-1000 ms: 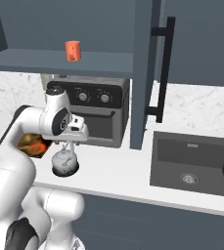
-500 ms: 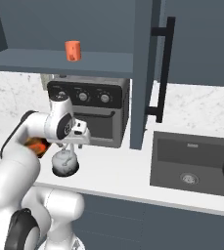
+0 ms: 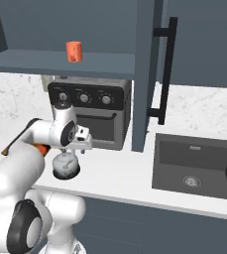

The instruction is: Pick the kettle from the counter and place it on the tray. Then pick the mug from the cabinet and place it on the tray. Then close the cabinet doors.

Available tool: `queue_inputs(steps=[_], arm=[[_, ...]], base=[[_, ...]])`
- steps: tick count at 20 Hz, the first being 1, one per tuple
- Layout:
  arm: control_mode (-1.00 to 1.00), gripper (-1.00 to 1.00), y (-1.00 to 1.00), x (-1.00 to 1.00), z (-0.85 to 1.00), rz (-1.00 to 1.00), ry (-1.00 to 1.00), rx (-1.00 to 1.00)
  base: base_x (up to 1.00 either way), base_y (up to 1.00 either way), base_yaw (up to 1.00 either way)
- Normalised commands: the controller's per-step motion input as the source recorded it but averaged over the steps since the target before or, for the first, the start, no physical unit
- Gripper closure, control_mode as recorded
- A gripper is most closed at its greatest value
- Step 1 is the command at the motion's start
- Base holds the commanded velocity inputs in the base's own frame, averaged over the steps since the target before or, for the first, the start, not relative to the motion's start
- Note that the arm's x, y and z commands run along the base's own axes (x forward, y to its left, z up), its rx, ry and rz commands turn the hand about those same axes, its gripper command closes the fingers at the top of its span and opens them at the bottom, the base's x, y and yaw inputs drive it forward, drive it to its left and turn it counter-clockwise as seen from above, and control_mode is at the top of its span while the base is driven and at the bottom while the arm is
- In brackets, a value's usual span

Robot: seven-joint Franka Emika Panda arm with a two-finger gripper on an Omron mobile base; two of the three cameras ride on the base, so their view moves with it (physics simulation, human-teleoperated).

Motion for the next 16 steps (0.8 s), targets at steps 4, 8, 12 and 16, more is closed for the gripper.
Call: queue_inputs(steps=[4,8,12,16], arm=[[-1.0,-1.0,0.01,0.16,-0.18,0.0,0.01,0.0],[-1.0,-1.0,0.01,0.16,-0.19,0.0,0.04,0.0],[-1.0,-1.0,0.01,0.15,-0.22,0.0,0.06,0.0],[-1.0,1.0,0.0,0.1,-0.22,0.0,0.1,0.0]], base=[[0.0,0.0,0.0],[0.0,0.0,0.0],[0.0,0.0,0.0],[0.0,0.0,0.0]])
